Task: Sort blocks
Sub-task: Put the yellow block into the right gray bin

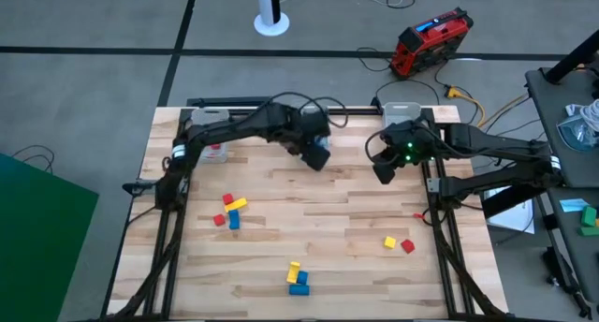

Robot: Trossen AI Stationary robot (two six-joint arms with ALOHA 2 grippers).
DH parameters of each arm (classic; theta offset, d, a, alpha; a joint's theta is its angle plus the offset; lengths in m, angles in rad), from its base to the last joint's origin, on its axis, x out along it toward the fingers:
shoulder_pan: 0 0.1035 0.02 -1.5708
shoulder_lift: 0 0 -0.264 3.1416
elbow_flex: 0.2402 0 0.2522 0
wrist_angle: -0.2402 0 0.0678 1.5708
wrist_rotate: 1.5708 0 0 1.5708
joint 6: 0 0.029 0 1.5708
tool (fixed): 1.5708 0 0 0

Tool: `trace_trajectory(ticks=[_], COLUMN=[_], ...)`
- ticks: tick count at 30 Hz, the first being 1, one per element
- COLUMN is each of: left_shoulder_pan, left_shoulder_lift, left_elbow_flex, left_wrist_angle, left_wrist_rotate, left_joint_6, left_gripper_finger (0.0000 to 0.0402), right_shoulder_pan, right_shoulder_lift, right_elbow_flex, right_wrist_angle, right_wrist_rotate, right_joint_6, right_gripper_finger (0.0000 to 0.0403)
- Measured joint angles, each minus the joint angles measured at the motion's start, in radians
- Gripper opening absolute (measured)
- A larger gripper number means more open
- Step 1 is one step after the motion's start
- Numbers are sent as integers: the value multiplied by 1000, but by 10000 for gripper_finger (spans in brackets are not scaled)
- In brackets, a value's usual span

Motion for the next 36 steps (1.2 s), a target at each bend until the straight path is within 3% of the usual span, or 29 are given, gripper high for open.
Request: trace_trajectory(ticks=[12,19,24,28,36], left_shoulder_pan=[-212,-311,-371,-444,-515], left_shoulder_lift=[-140,-262,-373,-430,-436], left_elbow_flex=[-155,-342,-545,-700,-883], left_wrist_angle=[-60,-18,219,461,725], left_wrist_rotate=[-25,-27,-15,-13,4], left_joint_6=[-280,-391,-314,-79,163], left_gripper_finger=[166,166,166,166,166], right_shoulder_pan=[0,0,0,0,28], right_shoulder_lift=[-6,-5,1,6,23], right_elbow_flex=[0,0,0,-1,-2], right_wrist_angle=[1,2,12,45,50], right_wrist_rotate=[1,0,2,3,1], right_joint_6=[-23,5,39,60,136], right_gripper_finger=[12,12,12,12,12])
